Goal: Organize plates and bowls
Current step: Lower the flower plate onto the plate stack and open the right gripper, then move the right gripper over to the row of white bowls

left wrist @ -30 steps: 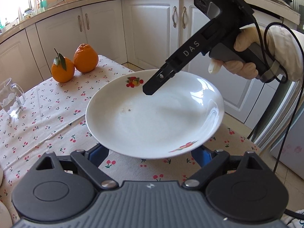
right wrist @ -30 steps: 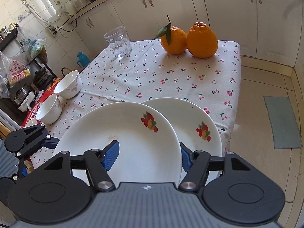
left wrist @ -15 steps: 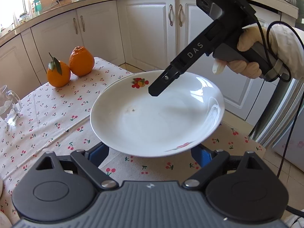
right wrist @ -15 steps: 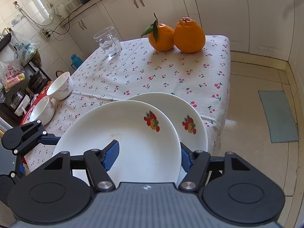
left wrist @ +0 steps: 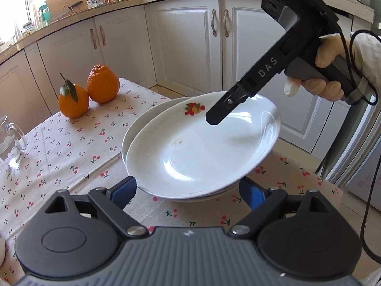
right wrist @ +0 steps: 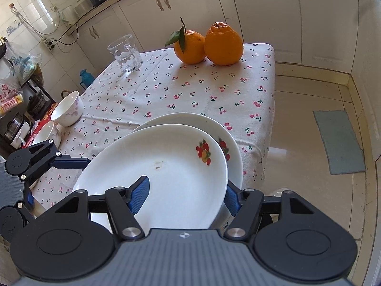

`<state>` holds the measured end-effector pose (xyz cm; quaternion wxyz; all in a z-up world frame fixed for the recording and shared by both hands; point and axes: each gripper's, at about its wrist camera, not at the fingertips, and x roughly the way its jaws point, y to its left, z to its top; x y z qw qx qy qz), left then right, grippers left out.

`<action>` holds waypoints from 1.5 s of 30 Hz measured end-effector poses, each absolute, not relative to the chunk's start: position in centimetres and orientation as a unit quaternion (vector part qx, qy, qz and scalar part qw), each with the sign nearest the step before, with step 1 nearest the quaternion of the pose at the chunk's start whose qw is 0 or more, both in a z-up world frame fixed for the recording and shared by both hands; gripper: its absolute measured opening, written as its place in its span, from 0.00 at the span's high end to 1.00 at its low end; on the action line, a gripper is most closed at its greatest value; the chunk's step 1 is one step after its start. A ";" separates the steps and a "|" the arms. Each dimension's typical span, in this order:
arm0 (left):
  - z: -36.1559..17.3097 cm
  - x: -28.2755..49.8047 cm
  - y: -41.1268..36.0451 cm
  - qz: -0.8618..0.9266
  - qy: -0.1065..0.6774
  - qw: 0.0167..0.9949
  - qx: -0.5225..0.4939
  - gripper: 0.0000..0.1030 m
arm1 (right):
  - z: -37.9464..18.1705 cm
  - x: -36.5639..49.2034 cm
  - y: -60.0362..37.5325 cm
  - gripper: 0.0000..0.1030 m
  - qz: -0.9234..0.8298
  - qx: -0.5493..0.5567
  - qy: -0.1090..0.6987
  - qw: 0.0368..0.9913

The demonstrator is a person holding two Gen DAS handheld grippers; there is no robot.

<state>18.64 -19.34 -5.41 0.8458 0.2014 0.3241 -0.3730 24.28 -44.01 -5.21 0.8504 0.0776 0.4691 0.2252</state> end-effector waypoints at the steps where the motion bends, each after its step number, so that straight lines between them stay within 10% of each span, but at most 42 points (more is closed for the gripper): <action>1: -5.4 18.7 -19.5 -0.375 0.323 0.845 0.202 0.10 | -5.1 24.2 -44.1 0.31 0.223 0.077 0.469 0.851; 45: -3.4 15.7 -13.8 -0.339 0.293 0.877 0.172 0.05 | -1.1 18.1 -37.5 0.00 0.163 -0.020 0.414 0.895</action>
